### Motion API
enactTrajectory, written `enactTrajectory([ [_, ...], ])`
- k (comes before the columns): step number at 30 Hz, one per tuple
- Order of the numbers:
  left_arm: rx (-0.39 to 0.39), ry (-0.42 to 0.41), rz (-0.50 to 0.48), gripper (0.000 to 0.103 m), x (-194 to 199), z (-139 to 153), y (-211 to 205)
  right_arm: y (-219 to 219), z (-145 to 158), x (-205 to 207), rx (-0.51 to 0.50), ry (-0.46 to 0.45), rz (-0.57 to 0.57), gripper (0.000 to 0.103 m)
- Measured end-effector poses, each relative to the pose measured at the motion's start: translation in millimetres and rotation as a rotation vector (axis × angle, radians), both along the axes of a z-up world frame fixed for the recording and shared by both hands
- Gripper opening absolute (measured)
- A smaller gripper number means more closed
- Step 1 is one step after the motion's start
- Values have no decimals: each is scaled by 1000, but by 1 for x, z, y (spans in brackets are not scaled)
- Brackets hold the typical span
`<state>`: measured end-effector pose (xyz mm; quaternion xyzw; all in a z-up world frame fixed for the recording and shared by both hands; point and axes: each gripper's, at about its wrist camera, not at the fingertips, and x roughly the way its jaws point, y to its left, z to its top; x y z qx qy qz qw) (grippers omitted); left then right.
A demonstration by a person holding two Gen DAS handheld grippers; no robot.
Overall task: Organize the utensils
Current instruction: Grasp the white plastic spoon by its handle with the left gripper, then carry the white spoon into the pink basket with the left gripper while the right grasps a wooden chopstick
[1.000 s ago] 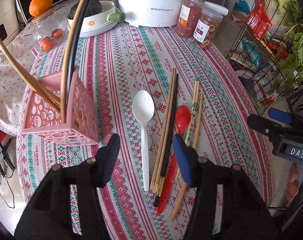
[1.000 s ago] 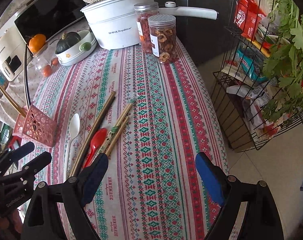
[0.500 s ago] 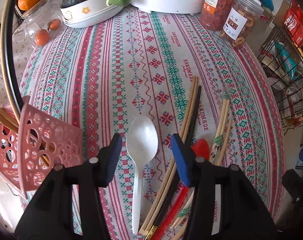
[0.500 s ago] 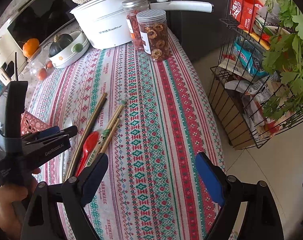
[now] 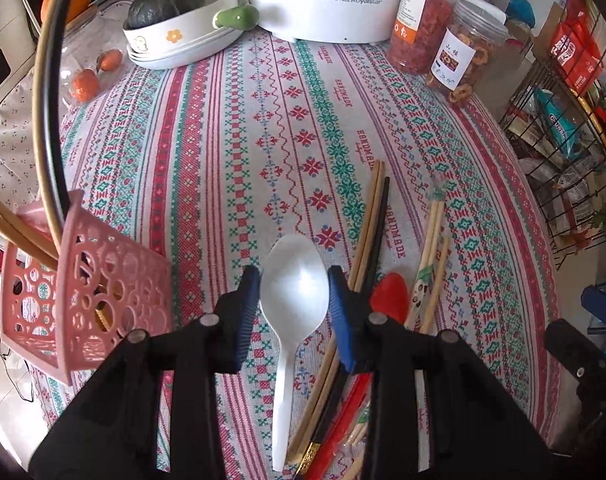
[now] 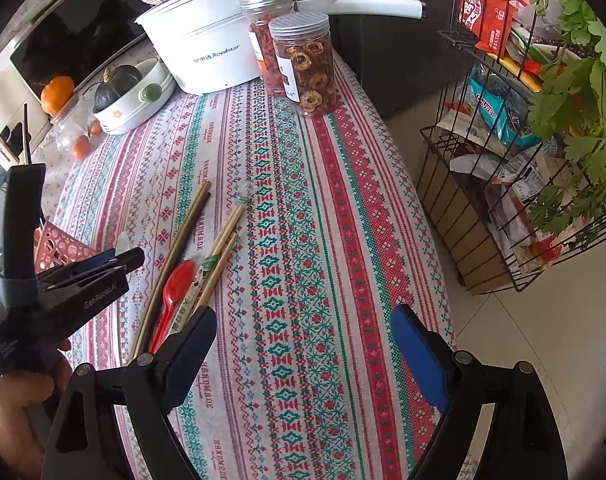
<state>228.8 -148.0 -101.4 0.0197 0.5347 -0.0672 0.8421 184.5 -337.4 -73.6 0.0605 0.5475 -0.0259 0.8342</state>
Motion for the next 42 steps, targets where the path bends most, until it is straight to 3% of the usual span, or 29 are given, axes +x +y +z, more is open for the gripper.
enactTrajectory([
  [8, -143, -185, -58, 36, -54, 63, 33, 6, -6, 7, -4, 16, -10, 90],
  [15, -261, -326, -85, 36, -99, 92, 82, 21, -12, 19, -3, 21, -13, 90],
  [20, -370, -353, -57, 36, -109, 102, 113, 35, -24, 33, 10, 35, -14, 90],
  [23, -392, -368, -53, 36, -115, 107, 124, 41, -37, 45, -12, 68, -22, 88],
  [27, -395, -366, -48, 36, -120, 105, 139, 44, -49, 57, -42, 85, -41, 76],
  [32, -397, -364, -32, 36, -123, 104, 157, 50, -62, 66, -47, 99, -48, 67],
  [35, -400, -362, -16, 36, -124, 103, 165, 62, -65, 67, -134, 99, -27, 62],
  [42, -396, -360, 5, 36, -126, 102, 173, 78, -63, 61, -132, 139, -5, 25],
])
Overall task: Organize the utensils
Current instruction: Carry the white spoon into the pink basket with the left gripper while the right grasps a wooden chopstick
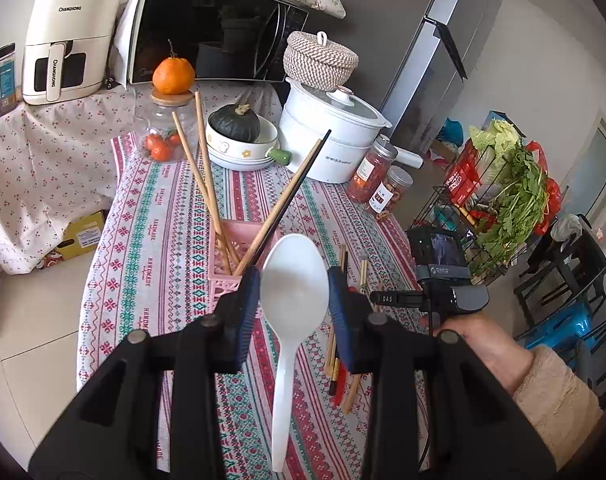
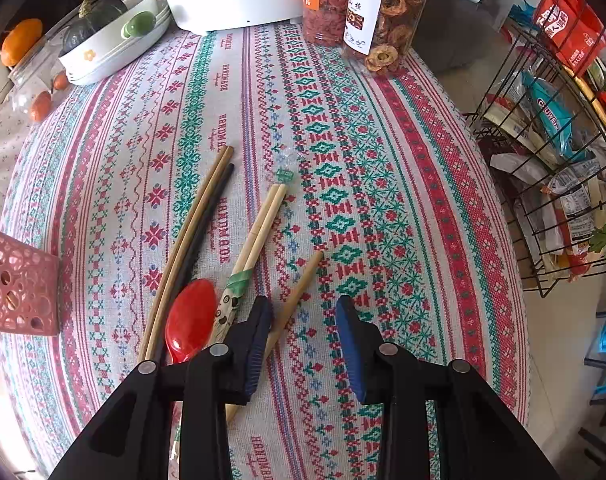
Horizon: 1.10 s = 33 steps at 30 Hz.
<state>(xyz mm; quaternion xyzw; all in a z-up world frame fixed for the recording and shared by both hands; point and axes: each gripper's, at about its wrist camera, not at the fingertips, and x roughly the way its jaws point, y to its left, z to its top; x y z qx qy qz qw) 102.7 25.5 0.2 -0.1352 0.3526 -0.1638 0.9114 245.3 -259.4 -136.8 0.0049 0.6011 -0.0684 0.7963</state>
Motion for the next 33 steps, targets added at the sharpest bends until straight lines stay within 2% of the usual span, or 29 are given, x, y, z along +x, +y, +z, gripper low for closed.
enactTrajectory([
  [1, 3, -3, 7, 36, 0, 0, 1, 3, 0, -3, 4, 3, 6, 17],
  [5, 30, -31, 36, 36, -1, 1, 3, 0, 1, -11, 73, -20, -6, 6],
  [9, 2, -51, 66, 36, -3, 3, 13, -17, 5, -19, 212, -62, -54, 5],
  [11, -22, -82, 83, 36, -4, 6, 18, -22, 16, -23, 243, -108, -65, 5],
  [17, -78, -201, 137, 36, -3, 17, 29, -19, 70, -54, 310, -294, -46, 5],
  [21, -106, -332, 169, 36, -1, 24, 29, -3, 110, -75, 310, -431, 19, 5],
  [24, -99, -415, 213, 37, 5, 25, 26, 9, 137, -89, 297, -527, 73, 5],
  [27, -93, -448, 251, 37, 17, 21, 18, 17, 158, -100, 301, -604, 110, 5],
  [33, -4, -501, 296, 37, 44, 10, 2, 26, 176, -102, 318, -681, 124, 5],
])
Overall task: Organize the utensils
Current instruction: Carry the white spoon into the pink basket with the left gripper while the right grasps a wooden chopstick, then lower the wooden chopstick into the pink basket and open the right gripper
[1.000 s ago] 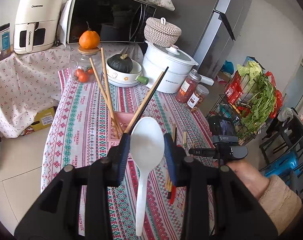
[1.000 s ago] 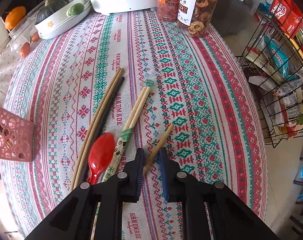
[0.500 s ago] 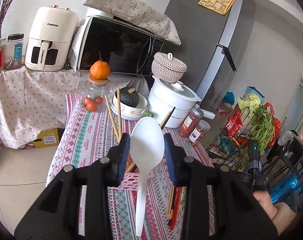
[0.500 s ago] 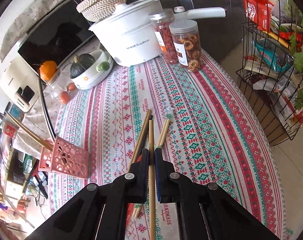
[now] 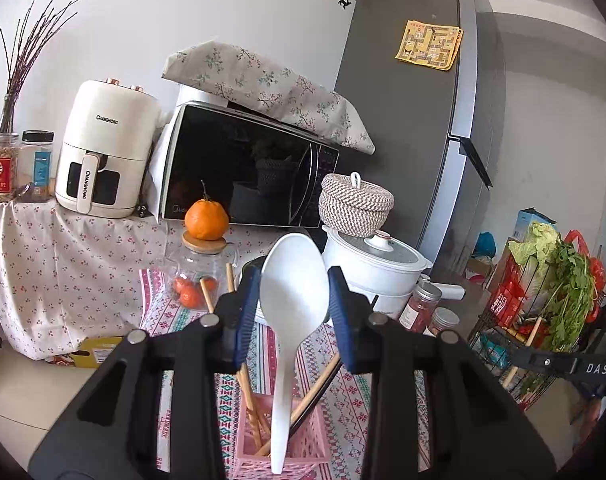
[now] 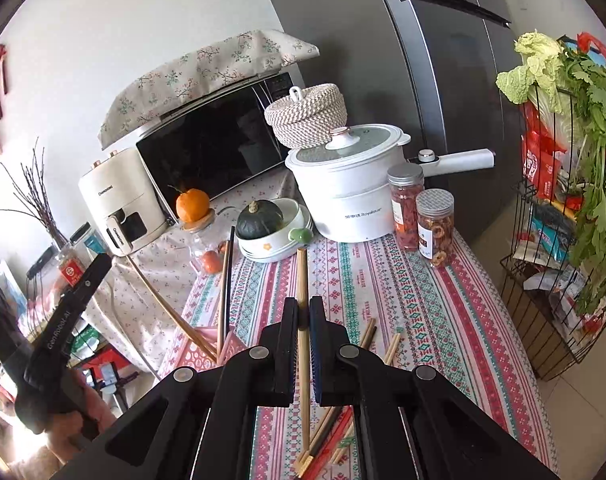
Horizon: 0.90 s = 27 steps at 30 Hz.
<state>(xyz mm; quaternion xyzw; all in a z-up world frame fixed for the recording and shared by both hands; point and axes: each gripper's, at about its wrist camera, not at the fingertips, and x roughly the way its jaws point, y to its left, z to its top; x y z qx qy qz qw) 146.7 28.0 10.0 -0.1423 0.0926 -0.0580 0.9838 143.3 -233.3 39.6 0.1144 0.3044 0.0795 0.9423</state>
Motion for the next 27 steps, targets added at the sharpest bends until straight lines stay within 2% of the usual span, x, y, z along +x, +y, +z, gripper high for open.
enactTrajectory([
  [8, 27, -20, 27, 37, 21, -13, 0, 4, 9, 7, 17, -32, 9, 5],
  [14, 68, 7, 13, 38, 25, -27, -6, 16, 9, 13, 4, -46, 22, 5],
  [18, 62, 44, -1, 52, 22, -27, -3, 21, 10, 15, 8, -53, 27, 5],
  [22, 61, 96, -12, 55, 14, -22, 1, 25, 17, 13, 22, -73, 32, 6],
  [25, 35, 152, -13, 63, 5, -15, 9, 28, 27, 10, 26, -103, 38, 5],
  [27, 13, 194, -8, 65, -1, -9, 15, 30, 34, 7, 36, -125, 45, 6],
])
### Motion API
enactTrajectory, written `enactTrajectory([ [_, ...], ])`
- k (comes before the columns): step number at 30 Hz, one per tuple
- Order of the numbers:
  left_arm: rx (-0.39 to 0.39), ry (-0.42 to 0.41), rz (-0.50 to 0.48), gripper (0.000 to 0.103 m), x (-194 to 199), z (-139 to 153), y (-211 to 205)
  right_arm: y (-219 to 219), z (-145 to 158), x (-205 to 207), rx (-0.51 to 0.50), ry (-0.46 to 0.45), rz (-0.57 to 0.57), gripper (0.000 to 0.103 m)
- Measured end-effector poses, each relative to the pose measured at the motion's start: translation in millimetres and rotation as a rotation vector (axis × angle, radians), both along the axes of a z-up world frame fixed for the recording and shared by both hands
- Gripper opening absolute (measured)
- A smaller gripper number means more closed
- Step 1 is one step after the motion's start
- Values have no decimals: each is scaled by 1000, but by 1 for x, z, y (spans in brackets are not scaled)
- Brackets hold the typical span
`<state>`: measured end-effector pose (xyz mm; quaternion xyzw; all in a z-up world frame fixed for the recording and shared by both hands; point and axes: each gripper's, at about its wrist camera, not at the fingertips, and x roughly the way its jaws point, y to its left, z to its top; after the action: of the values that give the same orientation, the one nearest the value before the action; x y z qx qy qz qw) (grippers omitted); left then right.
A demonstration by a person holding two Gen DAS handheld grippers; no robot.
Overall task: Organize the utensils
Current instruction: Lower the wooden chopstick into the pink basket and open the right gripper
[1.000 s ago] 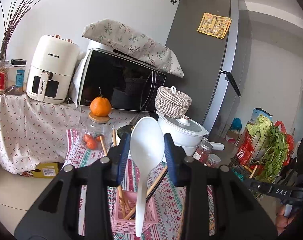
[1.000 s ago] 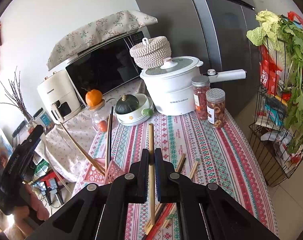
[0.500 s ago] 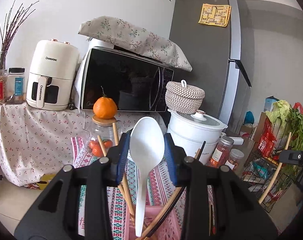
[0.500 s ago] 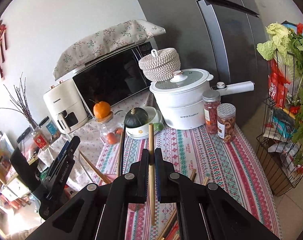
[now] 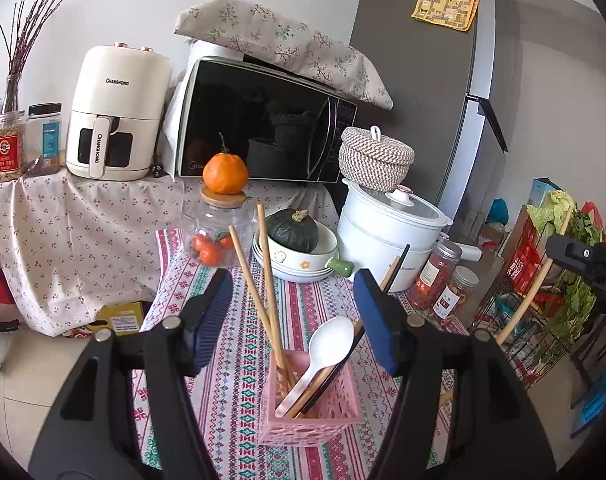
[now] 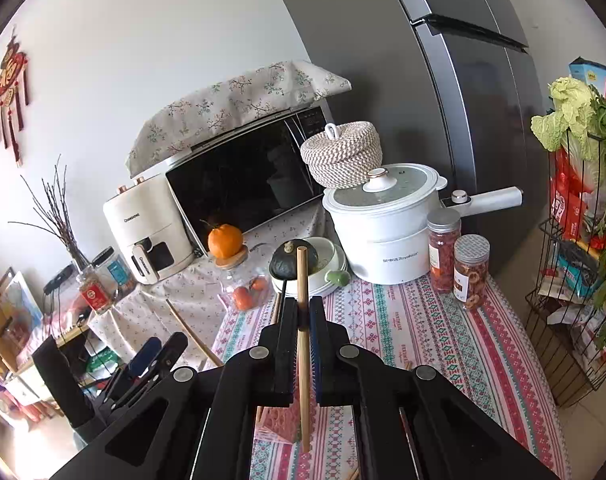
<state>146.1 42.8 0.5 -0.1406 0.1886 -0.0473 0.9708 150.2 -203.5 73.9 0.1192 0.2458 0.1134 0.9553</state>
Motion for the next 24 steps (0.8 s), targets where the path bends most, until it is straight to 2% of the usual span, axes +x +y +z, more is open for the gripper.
enactTrajectory([
  [2, 2, 75, 6, 69, -2, 5, 3, 2, 8, -3, 20, -22, 8, 5],
  [5, 55, 255, 15, 70, 0, 10, 2, 6, 19, -6, 46, -62, 23, 5],
  [7, 60, 320, 22, 71, -10, 8, 5, 12, 24, -7, 56, -91, 39, 6],
  [11, 83, 394, 47, 80, -26, -1, 10, 24, 24, -4, 78, -130, 75, 6],
  [16, -13, 505, 34, 81, -25, -25, 19, 41, 13, 5, 60, -149, 86, 6],
  [21, 5, 550, 6, 81, -22, -37, 13, 60, -2, 13, -18, -163, 91, 6],
  [24, 25, 550, -14, 81, -21, -37, 8, 66, -15, 20, -31, -127, 105, 6],
])
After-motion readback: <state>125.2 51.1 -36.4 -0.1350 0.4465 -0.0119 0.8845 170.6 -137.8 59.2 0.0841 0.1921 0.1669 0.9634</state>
